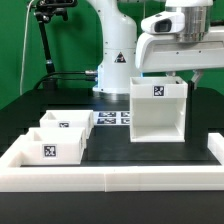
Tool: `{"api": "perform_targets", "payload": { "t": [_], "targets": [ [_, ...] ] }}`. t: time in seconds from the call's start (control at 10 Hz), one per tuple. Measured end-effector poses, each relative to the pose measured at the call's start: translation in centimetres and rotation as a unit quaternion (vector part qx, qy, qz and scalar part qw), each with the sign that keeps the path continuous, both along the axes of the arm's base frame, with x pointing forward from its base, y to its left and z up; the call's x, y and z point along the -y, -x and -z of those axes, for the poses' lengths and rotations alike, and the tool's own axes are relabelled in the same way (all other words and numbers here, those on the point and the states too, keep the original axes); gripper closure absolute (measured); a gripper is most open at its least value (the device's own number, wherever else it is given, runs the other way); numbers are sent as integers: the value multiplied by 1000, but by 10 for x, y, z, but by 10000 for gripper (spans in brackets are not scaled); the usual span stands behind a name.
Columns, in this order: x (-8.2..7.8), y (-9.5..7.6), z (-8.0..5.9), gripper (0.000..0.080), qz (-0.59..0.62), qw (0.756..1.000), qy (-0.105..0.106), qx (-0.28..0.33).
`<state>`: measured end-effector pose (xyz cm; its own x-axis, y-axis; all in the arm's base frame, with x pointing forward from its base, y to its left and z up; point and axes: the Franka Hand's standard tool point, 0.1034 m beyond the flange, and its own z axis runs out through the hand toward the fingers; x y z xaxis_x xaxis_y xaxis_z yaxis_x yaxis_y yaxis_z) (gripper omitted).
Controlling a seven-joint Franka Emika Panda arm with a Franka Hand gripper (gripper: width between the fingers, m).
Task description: Assemble drawer
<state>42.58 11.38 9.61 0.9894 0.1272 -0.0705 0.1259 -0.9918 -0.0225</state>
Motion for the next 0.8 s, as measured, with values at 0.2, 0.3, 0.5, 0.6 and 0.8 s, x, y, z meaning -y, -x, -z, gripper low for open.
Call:
{"api": "perform_targets", "payload": {
  "t": [0.2,0.3,0.5,0.6,0.8],
  "targets": [
    [0,0,0,761,0,1000,0,0],
    [0,0,0,761,0,1000,0,0],
    [0,0,0,761,0,1000,0,0],
    [0,0,0,761,0,1000,0,0],
    [0,0,0,761,0,1000,0,0]
  ]
}}
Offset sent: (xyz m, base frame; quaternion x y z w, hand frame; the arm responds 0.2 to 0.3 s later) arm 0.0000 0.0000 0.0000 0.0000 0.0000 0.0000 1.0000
